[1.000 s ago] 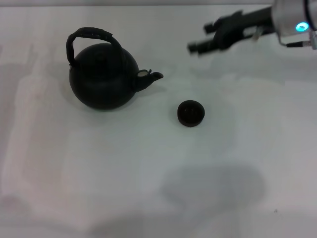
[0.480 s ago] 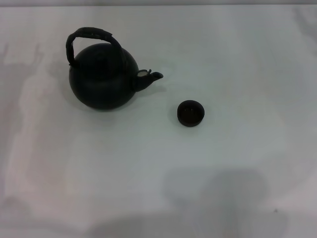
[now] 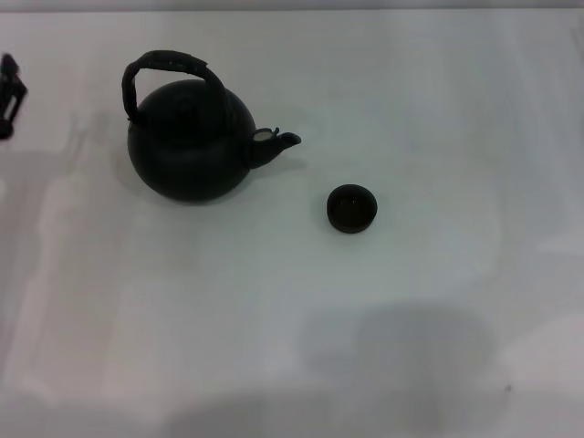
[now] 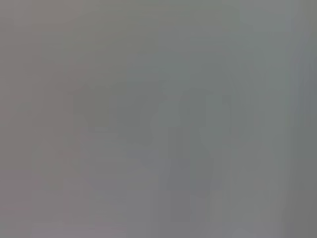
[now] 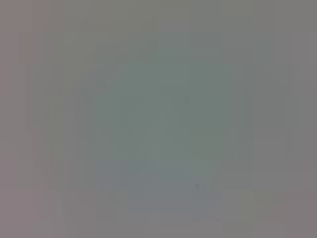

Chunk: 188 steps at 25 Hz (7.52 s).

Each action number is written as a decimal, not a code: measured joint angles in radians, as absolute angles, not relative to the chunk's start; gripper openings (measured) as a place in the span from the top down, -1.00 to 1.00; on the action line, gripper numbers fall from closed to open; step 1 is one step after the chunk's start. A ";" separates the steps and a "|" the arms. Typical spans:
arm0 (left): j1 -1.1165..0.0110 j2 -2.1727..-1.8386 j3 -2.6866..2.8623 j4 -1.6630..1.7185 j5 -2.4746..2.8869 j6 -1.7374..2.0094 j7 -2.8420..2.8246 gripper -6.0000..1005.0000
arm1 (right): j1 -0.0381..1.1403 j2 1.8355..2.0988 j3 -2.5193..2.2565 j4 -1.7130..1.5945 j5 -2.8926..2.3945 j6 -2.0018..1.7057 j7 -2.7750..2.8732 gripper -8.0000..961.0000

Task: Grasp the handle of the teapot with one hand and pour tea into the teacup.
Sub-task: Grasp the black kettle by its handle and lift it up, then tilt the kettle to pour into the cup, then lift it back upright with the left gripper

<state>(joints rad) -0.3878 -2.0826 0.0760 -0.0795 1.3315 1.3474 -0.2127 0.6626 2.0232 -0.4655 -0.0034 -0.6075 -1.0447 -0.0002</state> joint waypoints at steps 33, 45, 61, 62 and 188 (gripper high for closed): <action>-0.495 -2.080 0.401 -0.087 1.341 1.267 -0.221 -0.48 | 0.663 2.019 -0.456 -0.041 -0.606 -1.005 0.143 -0.76; -0.513 -2.082 0.402 -0.087 1.342 1.202 -0.220 -0.33 | 0.656 2.018 -0.454 -0.052 -0.606 -1.005 0.147 -0.76; -0.512 -2.082 0.402 -0.086 1.344 1.210 -0.212 0.58 | 0.654 2.017 -0.454 -0.054 -0.606 -0.996 0.148 -0.76; -0.513 -2.082 0.402 -0.085 1.344 1.212 -0.209 0.62 | 0.654 2.017 -0.454 -0.054 -0.606 -0.996 0.148 -0.76; -0.799 -2.088 0.304 -0.138 1.601 1.160 0.197 0.81 | 0.676 2.017 -0.452 -0.076 -0.531 -0.994 0.150 -0.76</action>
<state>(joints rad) -0.7986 -2.0878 0.3042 -0.1381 1.6011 1.1596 0.1970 0.6765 2.0172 -0.4525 -0.0759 -0.5307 -0.9940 0.1504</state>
